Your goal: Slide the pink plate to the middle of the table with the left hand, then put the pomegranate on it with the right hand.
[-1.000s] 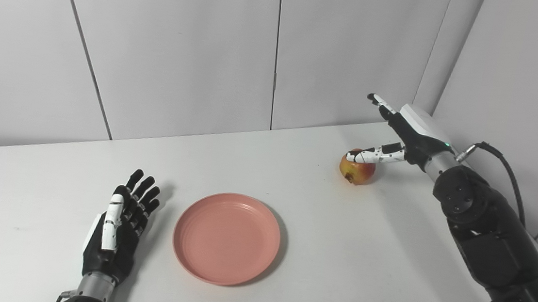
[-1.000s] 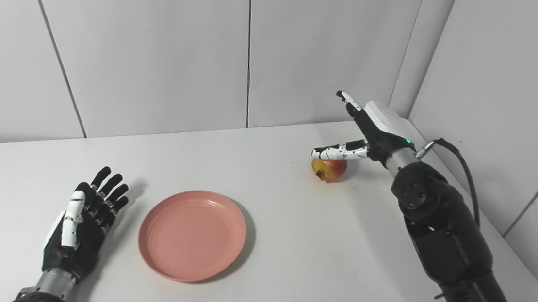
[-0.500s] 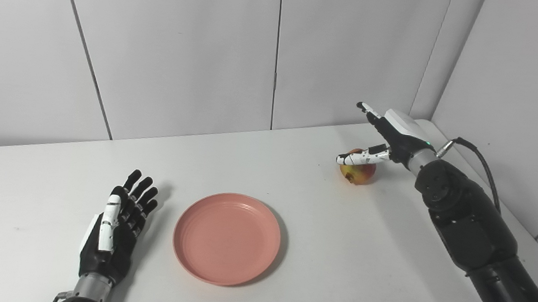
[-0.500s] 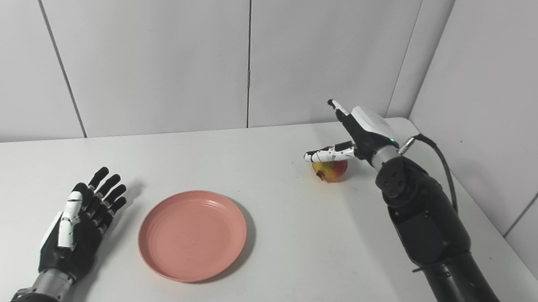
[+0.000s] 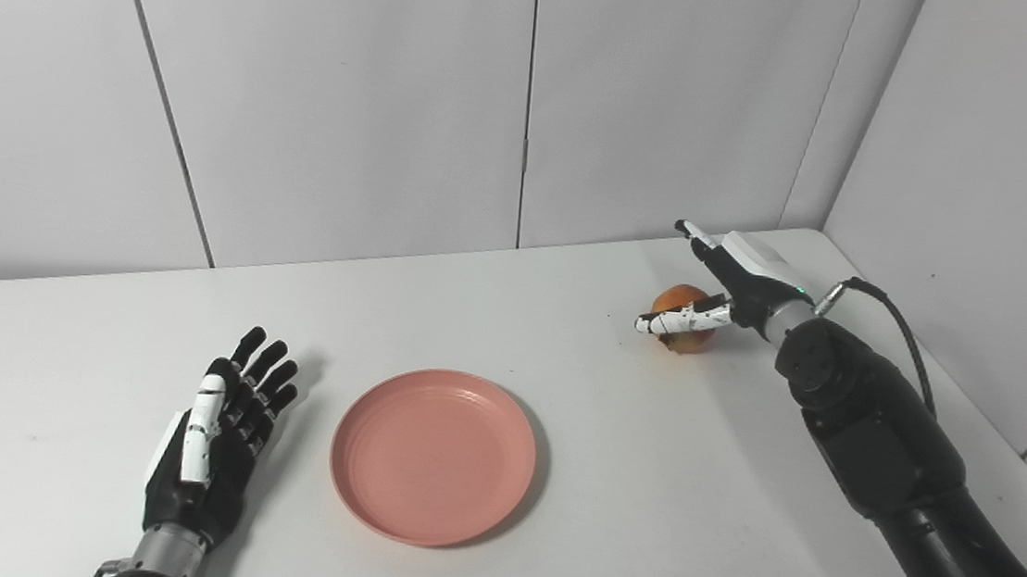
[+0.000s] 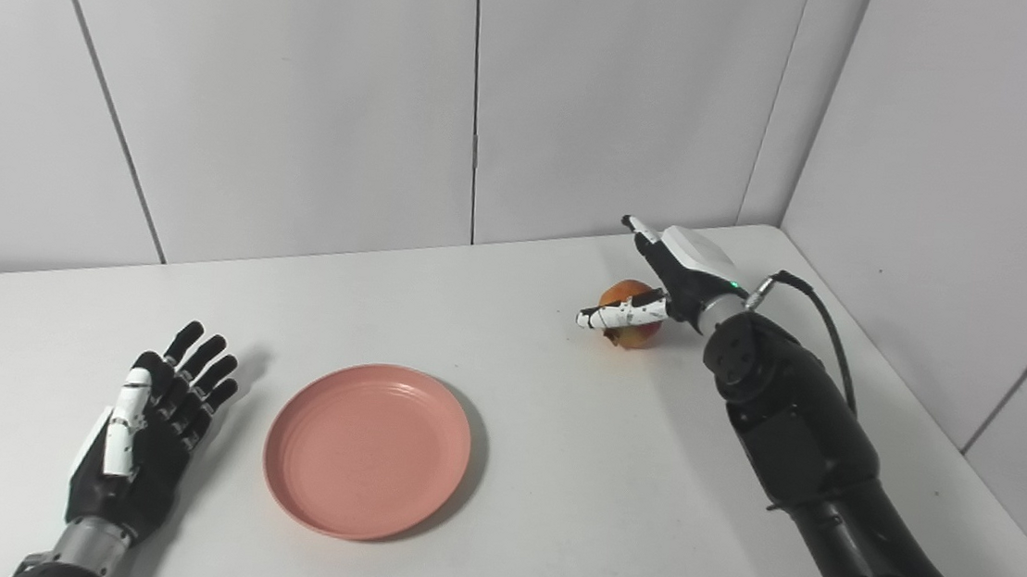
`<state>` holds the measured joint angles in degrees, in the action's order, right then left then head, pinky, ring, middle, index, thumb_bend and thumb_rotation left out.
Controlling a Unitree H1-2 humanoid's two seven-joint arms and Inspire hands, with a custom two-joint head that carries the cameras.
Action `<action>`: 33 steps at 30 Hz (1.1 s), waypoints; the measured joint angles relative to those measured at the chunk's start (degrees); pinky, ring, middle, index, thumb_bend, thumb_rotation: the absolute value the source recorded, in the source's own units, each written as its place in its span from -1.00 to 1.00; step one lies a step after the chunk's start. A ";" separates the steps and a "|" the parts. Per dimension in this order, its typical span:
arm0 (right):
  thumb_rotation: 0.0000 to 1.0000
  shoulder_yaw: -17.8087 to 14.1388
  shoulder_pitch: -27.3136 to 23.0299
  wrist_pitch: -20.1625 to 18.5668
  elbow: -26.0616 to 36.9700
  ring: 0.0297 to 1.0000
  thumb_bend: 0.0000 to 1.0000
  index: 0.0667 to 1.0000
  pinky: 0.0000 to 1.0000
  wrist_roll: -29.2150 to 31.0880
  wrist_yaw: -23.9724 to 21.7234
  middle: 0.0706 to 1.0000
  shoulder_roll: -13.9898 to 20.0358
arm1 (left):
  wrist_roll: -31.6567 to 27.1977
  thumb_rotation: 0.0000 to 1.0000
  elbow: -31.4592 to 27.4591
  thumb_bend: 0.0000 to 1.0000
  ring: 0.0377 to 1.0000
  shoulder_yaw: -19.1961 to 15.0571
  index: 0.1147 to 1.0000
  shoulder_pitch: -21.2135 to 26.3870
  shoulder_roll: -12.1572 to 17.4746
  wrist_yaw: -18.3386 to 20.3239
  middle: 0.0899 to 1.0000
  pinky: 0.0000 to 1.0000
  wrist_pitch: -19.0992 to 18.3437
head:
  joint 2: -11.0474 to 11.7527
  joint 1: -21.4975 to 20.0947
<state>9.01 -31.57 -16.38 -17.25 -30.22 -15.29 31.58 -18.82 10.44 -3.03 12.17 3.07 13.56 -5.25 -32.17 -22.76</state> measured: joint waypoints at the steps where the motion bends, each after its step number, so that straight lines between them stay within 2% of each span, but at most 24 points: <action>1: 0.02 0.07 -0.01 -0.01 -0.04 0.91 1.00 0.99 0.75 0.00 0.00 0.97 0.02 | 0.00 1.00 -0.01 -0.26 0.87 0.02 0.86 0.00 0.03 0.00 0.88 0.92 -0.01 | 0.00 0.00; 15: -0.03 0.25 0.04 -0.23 0.00 0.91 1.00 0.99 0.76 0.37 -0.25 0.98 0.08 | -0.05 1.00 -0.06 -0.25 0.87 0.04 0.86 -0.01 0.23 0.25 0.88 0.91 -0.19 | -0.26 0.00; 33: 0.02 0.42 0.96 -0.24 -0.78 0.88 1.00 0.97 0.71 -0.05 0.33 0.95 0.02 | -0.25 1.00 -0.27 -0.26 0.86 -0.12 0.86 -0.05 0.32 0.32 0.87 0.92 -0.59 | -0.44 0.00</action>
<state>9.42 -30.61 -16.62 -18.03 -30.27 -14.96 31.60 -19.07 10.17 -3.16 12.12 3.39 13.88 -5.84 -32.61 -22.76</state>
